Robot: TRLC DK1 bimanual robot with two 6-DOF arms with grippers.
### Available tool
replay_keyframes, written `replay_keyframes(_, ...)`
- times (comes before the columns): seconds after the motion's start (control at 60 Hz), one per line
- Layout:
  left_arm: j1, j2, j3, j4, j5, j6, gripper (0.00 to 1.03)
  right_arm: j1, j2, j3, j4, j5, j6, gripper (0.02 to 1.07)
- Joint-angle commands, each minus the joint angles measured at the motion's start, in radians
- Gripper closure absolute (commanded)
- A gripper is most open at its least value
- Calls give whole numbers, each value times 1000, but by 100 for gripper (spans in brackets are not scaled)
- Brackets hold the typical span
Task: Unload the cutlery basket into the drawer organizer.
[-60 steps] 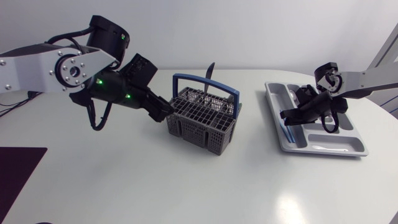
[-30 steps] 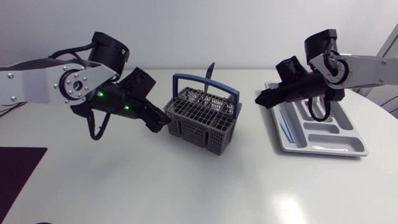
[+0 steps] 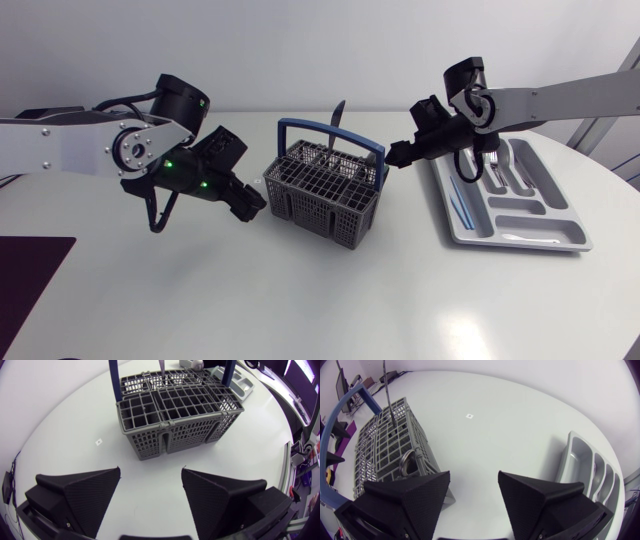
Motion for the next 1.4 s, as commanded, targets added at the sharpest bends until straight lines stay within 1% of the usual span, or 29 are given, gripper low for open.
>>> replay_keyframes(0.0, 8, 37, -17, 23, -8, 24, 6, 13, 16, 3, -23, -23, 24, 37)
replay_keyframes(0.317, 43, 97, 32, 52, -10, 32, 6, 83, -102, -146, -29, -31, 19, 37)
replay_keyframes(0.583, 104, 107, 46, 54, -8, 47, 6, 163, -200, -255, -46, -31, 33, 37)
replay_keyframes(0.8, 143, 132, 63, 55, -5, 58, 6, 247, -275, -319, -64, -28, 47, 37)
replay_keyframes(0.95, 159, 149, 83, 57, -5, 58, 6, 269, -312, -338, -75, -25, 50, 37)
replay_keyframes(1.067, 153, 178, 103, 85, -5, 55, 6, 281, -323, -344, -84, -26, 50, 37)
replay_keyframes(1.217, 133, 224, 155, 94, -16, 45, 6, 298, -332, -356, -96, -26, 50, 37)
replay_keyframes(1.383, 78, 304, 255, 94, -39, 25, 6, 301, -366, -390, -110, -25, 39, 37)
